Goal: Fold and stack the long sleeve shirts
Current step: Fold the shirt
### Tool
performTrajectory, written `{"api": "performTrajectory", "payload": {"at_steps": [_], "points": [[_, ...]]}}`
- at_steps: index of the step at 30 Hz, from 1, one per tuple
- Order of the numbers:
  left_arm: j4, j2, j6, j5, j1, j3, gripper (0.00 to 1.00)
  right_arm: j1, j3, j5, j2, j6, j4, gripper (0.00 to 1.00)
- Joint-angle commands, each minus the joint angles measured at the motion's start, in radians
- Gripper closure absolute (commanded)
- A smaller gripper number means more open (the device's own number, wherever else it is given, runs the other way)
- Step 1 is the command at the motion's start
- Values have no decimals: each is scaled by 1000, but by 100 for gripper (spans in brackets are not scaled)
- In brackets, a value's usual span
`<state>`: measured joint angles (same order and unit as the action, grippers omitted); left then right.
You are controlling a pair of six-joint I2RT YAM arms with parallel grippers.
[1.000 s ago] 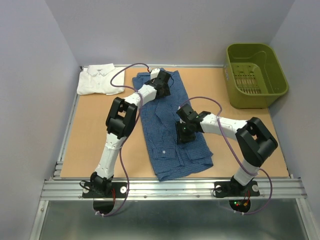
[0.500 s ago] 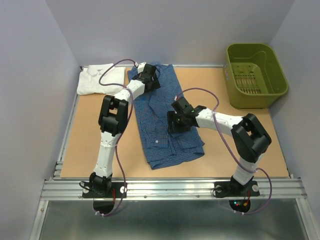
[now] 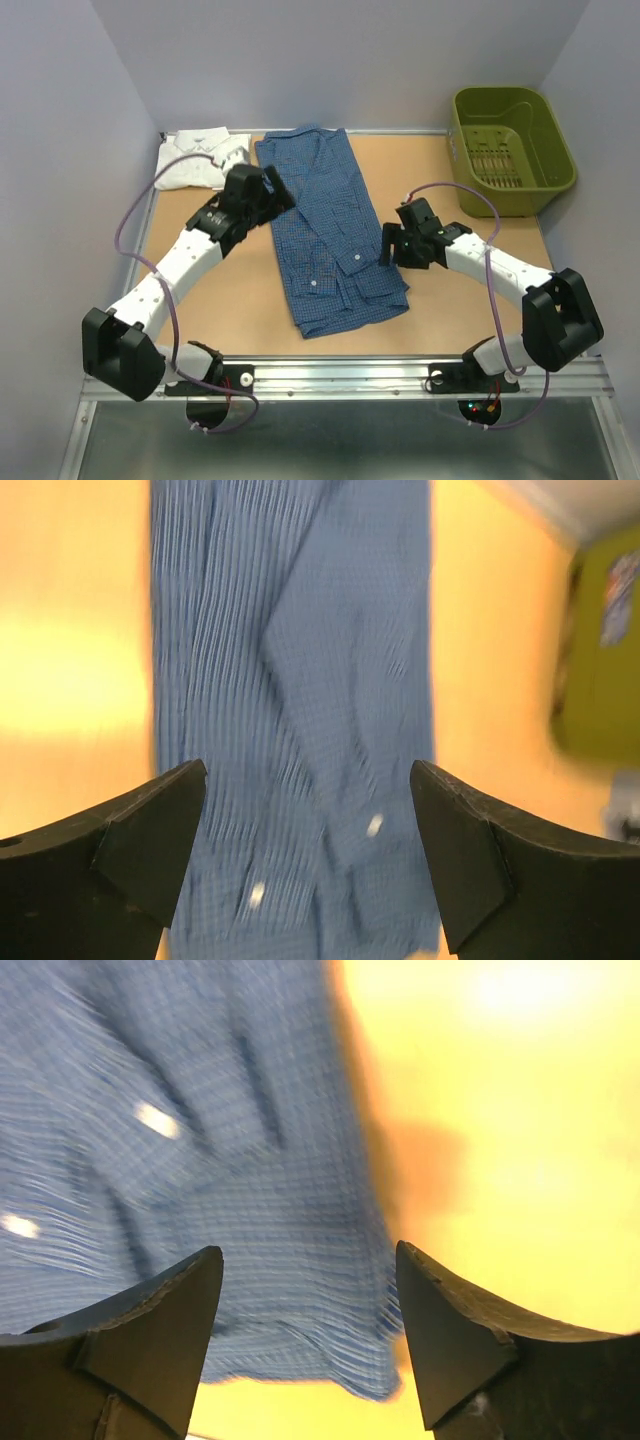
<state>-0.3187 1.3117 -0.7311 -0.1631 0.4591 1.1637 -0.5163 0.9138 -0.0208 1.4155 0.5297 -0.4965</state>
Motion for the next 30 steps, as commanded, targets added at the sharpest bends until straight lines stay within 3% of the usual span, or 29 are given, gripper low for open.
{"api": "performTrajectory", "payload": {"at_steps": [1, 4, 13, 25, 30], "points": [[-88, -84, -120, 157, 65, -275, 8, 22, -79, 42, -41, -40, -37, 27], [-79, -147, -163, 214, 108, -399, 9, 33, -102, 61, -32, -56, -36, 28], [-91, -151, -179, 319, 216, -530, 10, 36, -139, 139, -15, -100, -36, 32], [-72, -103, -126, 389, 271, -581, 20, 36, -182, 200, 42, -152, -34, 37], [-54, -63, -114, 399, 288, -567, 29, 38, -179, 205, 40, -152, -30, 46]]}}
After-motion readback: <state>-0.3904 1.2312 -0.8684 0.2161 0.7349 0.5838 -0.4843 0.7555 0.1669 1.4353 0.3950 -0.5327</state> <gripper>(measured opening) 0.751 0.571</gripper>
